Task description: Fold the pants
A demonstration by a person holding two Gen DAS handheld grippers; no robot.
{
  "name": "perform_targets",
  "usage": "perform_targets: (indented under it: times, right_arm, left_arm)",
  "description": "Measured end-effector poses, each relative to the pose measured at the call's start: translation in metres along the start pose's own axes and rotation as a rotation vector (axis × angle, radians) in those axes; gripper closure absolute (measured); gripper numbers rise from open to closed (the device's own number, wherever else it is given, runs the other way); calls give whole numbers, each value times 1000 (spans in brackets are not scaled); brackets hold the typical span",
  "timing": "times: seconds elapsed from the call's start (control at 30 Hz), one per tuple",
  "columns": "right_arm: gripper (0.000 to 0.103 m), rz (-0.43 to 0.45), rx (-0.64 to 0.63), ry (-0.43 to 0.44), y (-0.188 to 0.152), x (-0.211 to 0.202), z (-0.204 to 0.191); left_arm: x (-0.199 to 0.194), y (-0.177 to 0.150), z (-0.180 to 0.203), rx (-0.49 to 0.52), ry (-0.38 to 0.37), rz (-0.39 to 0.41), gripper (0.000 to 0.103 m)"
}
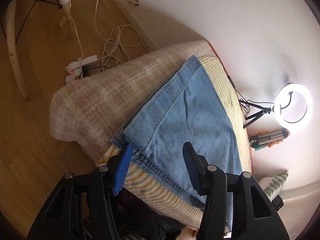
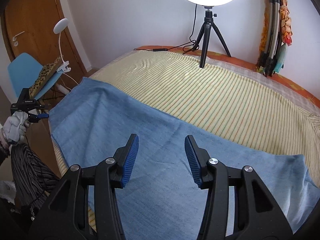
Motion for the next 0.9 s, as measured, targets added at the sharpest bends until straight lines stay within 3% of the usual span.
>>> perform_targets:
  times: [0.33,0.5,0.6,0.77,0.9]
  right_arm:
    - [53,-14,34,0,-5,3,10]
    - [53,-16,23,-3,-5,5,6]
    - [53,-17,31,0,-4,6,6]
    - [53,-26,30,-6,-7,9,6]
    - [53,-31,29,-5,-7,10,5]
  left_arm:
    - [-3,-1,-11,-34,58,42,50]
    - [-1,-2,-8,-40,1,40,50]
    - [-5,-1,-2,-32,-39,80,50]
    - [4,-3,4,36,19,67,50]
    - [8,-7,8,23,-16,76,50]
Point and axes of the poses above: each gripper's, at about its wrist camera, not at the fingertips, and x roughly the way its jaws point, z to its right, y to its top, the point moved 5 cm from there along x, roughly the way its jaws point, and after that the axes turned 8 degrees about -y, right-handed, at the moved point
